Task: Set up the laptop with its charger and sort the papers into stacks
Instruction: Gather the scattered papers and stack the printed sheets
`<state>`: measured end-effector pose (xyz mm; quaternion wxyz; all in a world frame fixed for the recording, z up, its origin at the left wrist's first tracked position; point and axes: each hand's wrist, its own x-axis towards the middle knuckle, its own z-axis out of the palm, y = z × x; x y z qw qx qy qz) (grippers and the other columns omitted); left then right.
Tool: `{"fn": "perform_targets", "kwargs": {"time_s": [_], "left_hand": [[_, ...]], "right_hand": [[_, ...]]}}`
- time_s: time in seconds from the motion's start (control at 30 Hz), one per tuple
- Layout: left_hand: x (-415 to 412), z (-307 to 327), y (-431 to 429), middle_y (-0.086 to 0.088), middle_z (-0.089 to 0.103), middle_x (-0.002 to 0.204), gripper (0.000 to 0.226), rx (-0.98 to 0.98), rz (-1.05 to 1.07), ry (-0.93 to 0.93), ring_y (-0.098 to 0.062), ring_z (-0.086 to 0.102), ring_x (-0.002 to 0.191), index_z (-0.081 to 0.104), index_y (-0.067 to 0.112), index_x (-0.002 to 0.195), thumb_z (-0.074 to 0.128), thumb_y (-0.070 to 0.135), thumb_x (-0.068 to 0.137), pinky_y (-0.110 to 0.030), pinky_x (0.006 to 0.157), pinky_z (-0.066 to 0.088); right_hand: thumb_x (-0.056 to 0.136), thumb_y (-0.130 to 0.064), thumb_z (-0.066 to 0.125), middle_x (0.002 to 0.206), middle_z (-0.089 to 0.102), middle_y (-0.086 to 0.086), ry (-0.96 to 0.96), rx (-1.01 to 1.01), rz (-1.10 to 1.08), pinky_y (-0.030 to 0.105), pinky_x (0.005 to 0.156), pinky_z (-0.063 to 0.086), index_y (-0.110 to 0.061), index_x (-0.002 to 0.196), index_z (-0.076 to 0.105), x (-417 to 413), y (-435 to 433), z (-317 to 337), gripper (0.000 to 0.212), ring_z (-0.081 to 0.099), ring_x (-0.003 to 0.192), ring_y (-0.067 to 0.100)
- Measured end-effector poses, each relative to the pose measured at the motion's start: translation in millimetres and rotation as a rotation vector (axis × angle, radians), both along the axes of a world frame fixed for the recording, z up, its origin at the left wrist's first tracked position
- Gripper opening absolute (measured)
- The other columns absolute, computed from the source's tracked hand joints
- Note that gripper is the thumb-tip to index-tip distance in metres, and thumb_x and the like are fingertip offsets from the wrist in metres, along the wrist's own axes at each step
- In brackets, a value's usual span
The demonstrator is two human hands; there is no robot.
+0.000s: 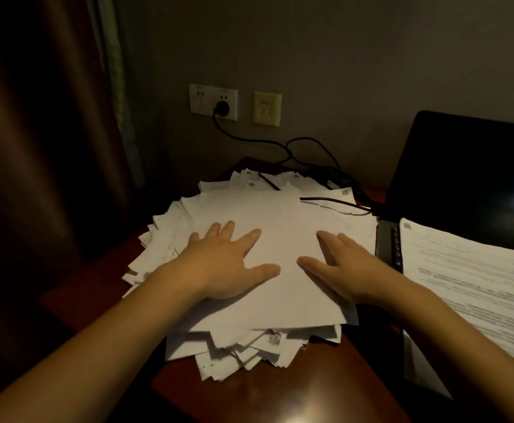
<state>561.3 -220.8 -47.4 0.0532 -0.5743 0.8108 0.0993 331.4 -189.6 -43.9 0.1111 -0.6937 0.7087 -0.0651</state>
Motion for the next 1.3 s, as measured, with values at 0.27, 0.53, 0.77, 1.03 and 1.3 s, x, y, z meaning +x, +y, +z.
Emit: {"fn": "perform_targets", "kwargs": {"time_s": [0.27,0.53,0.77,1.03,1.3], "left_hand": [[4.1,25.4,-28.6,0.000,0.050,0.139,0.059,-0.177,-0.056,0.012,-0.024,0.047,0.123,0.050,0.037,0.139,0.046,0.072,0.091,-0.046,0.105,0.038],[6.6,25.6,-92.8,0.003,0.022,0.166,0.094,0.035,-0.070,0.028,-0.025,0.025,0.150,0.024,0.031,0.159,0.047,0.082,0.084,-0.044,0.119,0.024],[2.2,29.6,-96.9,-0.001,0.044,0.155,0.088,0.070,0.005,0.210,-0.024,0.047,0.136,0.039,0.024,0.154,0.068,0.067,0.082,-0.035,0.108,0.039],[14.2,34.1,-95.2,-0.002,0.054,0.138,0.090,0.098,0.142,0.176,-0.024,0.055,0.117,0.049,0.021,0.142,0.075,0.071,0.071,-0.037,0.098,0.049],[16.5,35.4,-88.2,-0.002,0.068,0.113,0.053,0.167,0.193,0.352,-0.024,0.065,0.099,0.066,0.023,0.112,0.085,0.051,0.072,-0.040,0.090,0.056]], "right_hand": [[0.081,-0.078,0.051,0.136,0.058,0.001,0.073,0.040,0.030,0.034,0.091,0.052,-0.033,0.147,0.038,-0.2,12.0,12.1,0.081,0.060,0.112,0.021],[0.084,-0.067,0.057,0.164,0.019,-0.011,-0.121,0.079,0.151,0.037,0.107,0.042,-0.041,0.154,0.022,-3.6,19.4,4.5,0.082,0.041,0.140,0.021],[0.082,-0.062,0.062,0.164,0.017,-0.013,-0.281,0.074,0.217,0.038,0.111,0.037,-0.043,0.151,0.026,-1.7,-1.9,4.7,0.081,0.032,0.145,0.022],[0.069,-0.077,0.065,0.155,0.031,0.016,-0.064,0.041,-0.199,0.051,0.107,0.042,-0.024,0.154,0.024,3.8,-16.6,6.8,0.108,0.038,0.136,0.039],[0.070,-0.067,0.074,0.151,0.040,0.014,-0.165,0.163,-0.268,0.041,0.097,0.044,-0.016,0.149,0.031,5.2,-22.8,19.3,0.104,0.042,0.133,0.034]]}}
